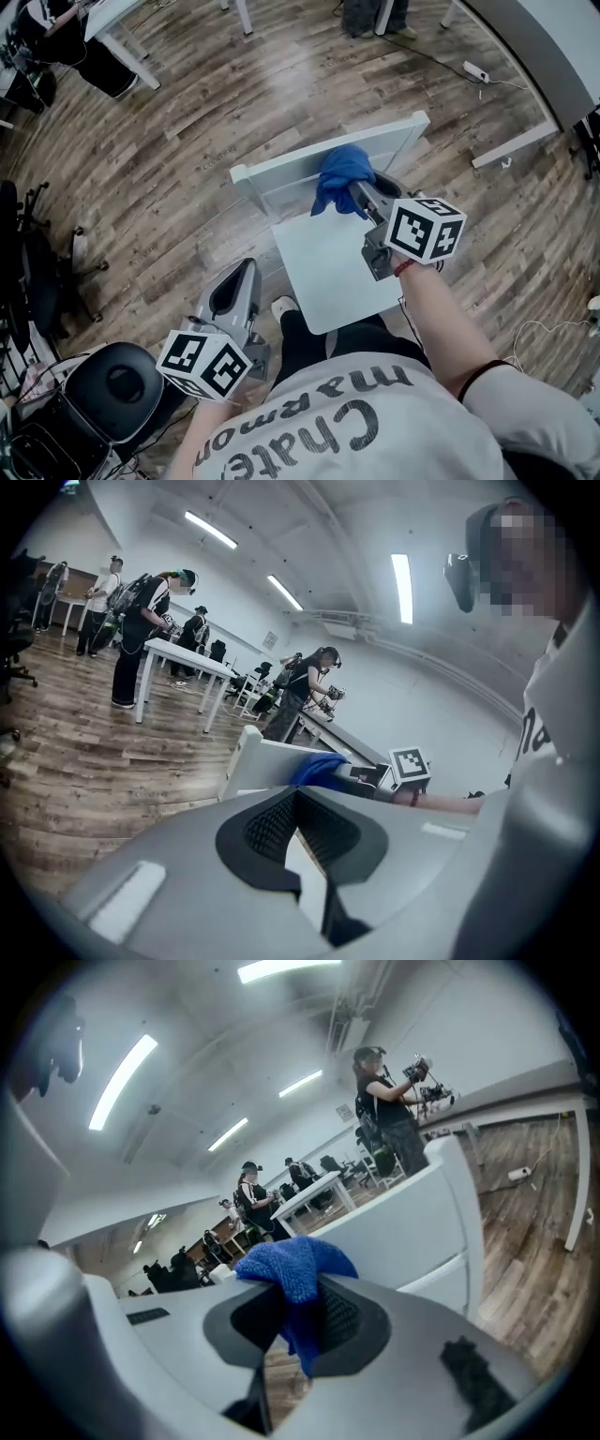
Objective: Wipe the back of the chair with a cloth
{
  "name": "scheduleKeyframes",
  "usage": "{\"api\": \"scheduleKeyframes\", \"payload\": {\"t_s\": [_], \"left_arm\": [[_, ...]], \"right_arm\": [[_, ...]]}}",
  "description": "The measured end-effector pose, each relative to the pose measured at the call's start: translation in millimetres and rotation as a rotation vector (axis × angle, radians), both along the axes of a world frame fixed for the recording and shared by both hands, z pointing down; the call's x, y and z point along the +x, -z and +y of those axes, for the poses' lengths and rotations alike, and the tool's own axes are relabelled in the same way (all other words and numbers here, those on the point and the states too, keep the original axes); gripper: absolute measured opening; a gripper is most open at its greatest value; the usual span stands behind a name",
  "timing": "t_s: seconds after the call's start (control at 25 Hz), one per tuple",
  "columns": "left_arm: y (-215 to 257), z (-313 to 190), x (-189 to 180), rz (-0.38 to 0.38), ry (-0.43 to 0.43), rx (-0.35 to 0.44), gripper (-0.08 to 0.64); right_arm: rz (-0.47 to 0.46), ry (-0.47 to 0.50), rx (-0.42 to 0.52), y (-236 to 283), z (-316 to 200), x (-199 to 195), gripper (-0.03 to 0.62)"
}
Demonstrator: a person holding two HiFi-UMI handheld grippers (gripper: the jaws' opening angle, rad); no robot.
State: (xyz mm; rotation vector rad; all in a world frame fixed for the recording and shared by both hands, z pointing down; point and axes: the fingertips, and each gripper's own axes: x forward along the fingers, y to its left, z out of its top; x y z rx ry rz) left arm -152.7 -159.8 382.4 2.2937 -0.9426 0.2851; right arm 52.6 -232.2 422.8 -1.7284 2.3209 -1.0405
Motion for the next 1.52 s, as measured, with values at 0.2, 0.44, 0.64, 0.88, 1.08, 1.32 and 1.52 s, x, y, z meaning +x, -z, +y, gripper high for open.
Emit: {"api": "scheduleKeyframes", "payload": {"t_s": [0.2,0.44,0.64,0.88,1.08,1.32,1.52], "left_arm": [[0,-1,-30,0.005,0.011,-0.013,0.009],[-6,0,-57,0.004,0.037,-0.021,0.009],[-9,2,-69,0.009,0.061,-0.03,0.009],[-1,-1,-62,0.011,0.067,-0.016,0.009],[5,-4,-55,0.005,0.089,-0.012,0.009],[7,-4,-35,0.01,0.07,-0.01,0.009],[6,0,-18,-0.001,0.057,-0.025,0.009]], "right_arm": [[-0.054,0.156,-0.042,-11,-2,-87,0.067],[-0.019,0.285,-0.068,-19,-8,-144,0.067],[-0.083,0.268,-0.13,-32,-13,-161,0.067],[-0.052,0.176,-0.119,-31,-26,-119,0.067],[-0.028,0.127,-0.124,-33,-28,-78,0.067],[-0.039,0.016,-0.138,-34,-24,-26,0.067],[-0.034,-0.047,-0.145,-36,-21,12,0.067]]}}
